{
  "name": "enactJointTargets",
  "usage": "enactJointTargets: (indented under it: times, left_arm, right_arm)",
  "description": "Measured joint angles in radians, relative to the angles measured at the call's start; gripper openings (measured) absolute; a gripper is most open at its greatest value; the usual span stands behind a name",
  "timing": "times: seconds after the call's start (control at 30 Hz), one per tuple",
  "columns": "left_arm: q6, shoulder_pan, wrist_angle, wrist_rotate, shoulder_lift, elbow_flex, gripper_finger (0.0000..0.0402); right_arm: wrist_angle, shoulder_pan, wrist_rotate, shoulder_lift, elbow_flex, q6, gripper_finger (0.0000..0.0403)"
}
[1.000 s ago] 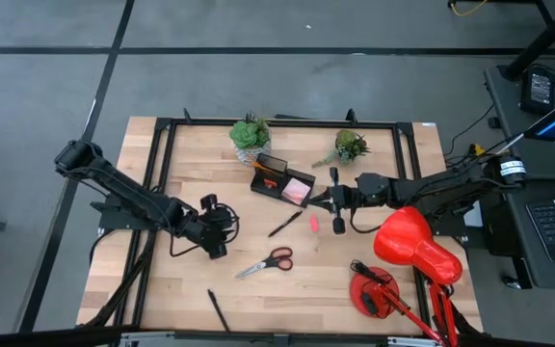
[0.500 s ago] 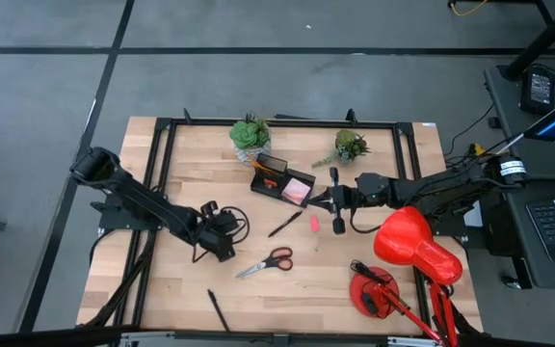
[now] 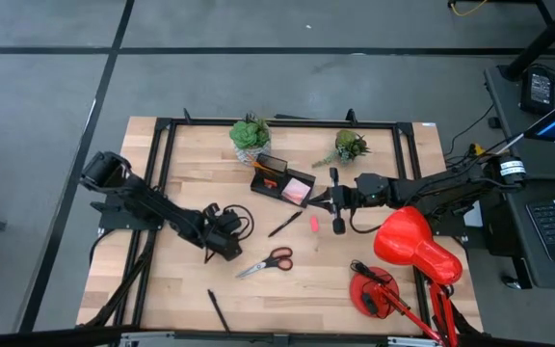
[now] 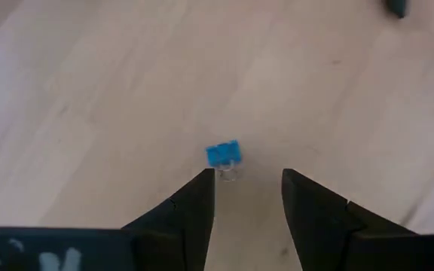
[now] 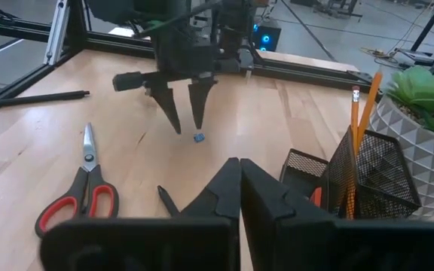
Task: Pick and place office supplies into organizer
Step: Put the blue binder clip into the black desk organizer
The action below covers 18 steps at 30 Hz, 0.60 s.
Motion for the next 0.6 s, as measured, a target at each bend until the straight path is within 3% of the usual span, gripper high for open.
enactJointTargets:
  times: [0.6]
  left_arm:
    - [-0.055, 0.06, 0.03, 0.033, 0.039, 0.002, 0.0156]
  right_arm:
    - [-0.003, 0.0, 0.0, 0.0, 0.0, 0.0, 0.0012]
